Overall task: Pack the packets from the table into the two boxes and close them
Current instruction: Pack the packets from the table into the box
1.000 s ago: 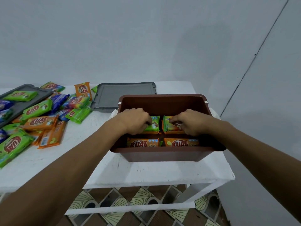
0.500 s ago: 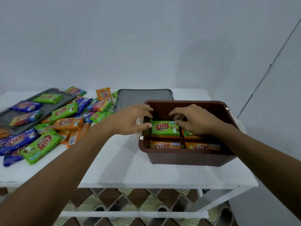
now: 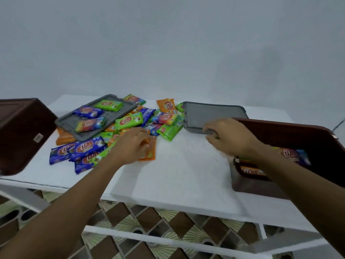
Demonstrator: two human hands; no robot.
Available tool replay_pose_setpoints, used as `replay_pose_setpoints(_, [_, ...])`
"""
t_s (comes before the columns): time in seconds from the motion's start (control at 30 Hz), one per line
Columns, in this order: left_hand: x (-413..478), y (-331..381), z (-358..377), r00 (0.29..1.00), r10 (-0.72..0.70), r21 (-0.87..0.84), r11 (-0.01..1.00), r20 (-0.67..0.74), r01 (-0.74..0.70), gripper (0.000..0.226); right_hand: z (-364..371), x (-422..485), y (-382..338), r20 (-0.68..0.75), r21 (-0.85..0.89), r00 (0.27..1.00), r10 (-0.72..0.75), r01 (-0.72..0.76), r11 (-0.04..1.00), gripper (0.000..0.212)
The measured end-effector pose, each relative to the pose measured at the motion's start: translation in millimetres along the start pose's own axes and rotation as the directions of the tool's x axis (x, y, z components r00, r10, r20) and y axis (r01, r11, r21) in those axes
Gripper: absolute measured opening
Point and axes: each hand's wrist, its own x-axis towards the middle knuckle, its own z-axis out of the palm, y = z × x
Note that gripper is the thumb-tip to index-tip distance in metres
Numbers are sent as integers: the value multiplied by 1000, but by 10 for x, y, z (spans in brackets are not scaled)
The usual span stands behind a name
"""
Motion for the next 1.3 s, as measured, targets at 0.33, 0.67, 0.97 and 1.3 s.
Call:
replay_pose_setpoints(0.33, [-41,-699,139,972,-204,-42,977,114,210,64,1154,544,-1202,306,39,932,-197,195,980,62])
replay_pose_setpoints(0.67, [-45,-728,137,988,-129,-178,974,83,142,56,1675,398,-1259,-136,117,984,119,-104,988,56])
replay_pose_setpoints(0.97, [-32,-763,149,985,-139,-326,931,107,166,89,1514,305,-1227,-273,685,749,604,-290,669,16])
replay_pose_setpoints(1.3, [-49,-740,168,994,-103,-317,942,32,107,78,1481,266,-1096,-50,872,622,782,-355,338,13])
